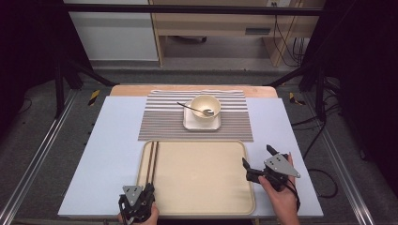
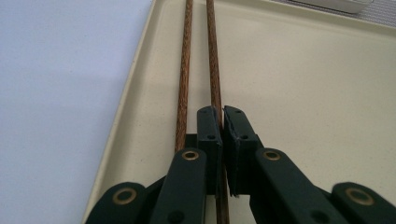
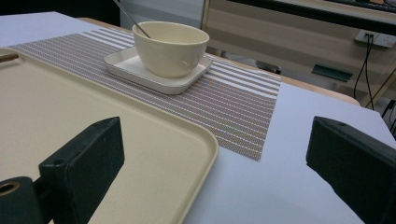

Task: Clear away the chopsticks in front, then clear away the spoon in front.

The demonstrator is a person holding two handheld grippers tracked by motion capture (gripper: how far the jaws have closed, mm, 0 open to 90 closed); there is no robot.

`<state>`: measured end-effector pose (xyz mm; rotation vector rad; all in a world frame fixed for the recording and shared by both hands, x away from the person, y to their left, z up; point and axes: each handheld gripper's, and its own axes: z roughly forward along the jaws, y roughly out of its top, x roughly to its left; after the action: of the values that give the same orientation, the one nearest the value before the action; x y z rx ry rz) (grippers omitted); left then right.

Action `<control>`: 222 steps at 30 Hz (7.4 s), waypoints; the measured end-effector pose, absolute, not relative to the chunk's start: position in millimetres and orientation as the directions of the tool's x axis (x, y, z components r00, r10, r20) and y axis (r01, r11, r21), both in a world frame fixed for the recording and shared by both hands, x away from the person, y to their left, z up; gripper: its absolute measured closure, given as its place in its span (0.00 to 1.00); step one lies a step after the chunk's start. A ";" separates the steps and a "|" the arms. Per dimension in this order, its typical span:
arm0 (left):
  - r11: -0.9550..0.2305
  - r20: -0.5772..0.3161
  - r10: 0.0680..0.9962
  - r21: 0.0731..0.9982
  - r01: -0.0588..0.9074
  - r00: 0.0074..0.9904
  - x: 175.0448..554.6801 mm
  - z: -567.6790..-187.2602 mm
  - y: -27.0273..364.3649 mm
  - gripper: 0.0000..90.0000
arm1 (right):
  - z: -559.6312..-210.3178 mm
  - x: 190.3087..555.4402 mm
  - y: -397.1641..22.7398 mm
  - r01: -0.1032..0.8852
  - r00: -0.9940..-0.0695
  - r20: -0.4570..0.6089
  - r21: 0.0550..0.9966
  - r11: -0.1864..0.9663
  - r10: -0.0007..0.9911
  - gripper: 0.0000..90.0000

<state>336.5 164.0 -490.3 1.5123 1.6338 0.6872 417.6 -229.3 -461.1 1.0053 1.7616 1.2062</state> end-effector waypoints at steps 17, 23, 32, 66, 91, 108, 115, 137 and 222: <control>0.132 -0.175 0.984 0.820 0.557 0.024 338.1 -491.3 165.0 0.95 | -461.6 417.8 -228.6 0.186 -0.406 -0.155 0.951 0.247 0.901 0.05; 0.132 -0.172 0.985 0.822 0.554 0.021 338.3 -491.9 165.2 0.95 | -461.8 417.9 -228.1 0.189 -0.407 -0.154 0.950 0.248 0.900 0.05; 0.128 -0.166 0.986 0.828 0.546 0.020 337.7 -491.8 164.7 0.95 | -461.8 417.8 -227.9 0.190 -0.409 -0.153 0.950 0.248 0.900 0.05; -0.002 -0.074 0.988 0.868 0.496 0.135 369.0 -460.8 157.0 0.71 | -462.7 419.7 -228.2 0.196 -0.412 -0.159 0.946 0.258 0.897 0.05; -0.247 0.077 0.927 0.862 0.443 0.367 451.6 -426.5 107.7 0.29 | -463.7 423.6 -231.7 0.208 -0.397 -0.154 0.945 0.252 0.905 0.05; -0.293 0.083 0.869 0.881 0.372 0.489 507.5 -395.8 94.9 0.12 | -463.3 427.0 -231.0 0.196 -0.358 -0.198 0.940 0.281 0.913 0.05; -0.309 0.112 0.848 0.899 0.311 0.518 533.5 -378.8 98.4 0.09 | -464.6 428.9 -226.1 0.200 -0.355 -0.224 0.930 0.308 0.907 0.05; -0.325 0.163 0.865 0.903 0.281 0.475 565.0 -403.8 93.7 0.08 | -463.7 424.2 -222.0 0.198 -0.358 -0.231 0.928 0.316 0.905 0.05; -0.057 -0.072 0.937 0.935 0.351 0.342 619.9 -442.4 91.3 0.72 | -466.2 425.4 -225.4 0.222 -0.376 -0.220 0.922 0.318 0.900 0.05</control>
<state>619.9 91.3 -442.4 1.6096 1.1866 0.7369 425.4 -225.4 -466.2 1.0028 1.7994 1.0899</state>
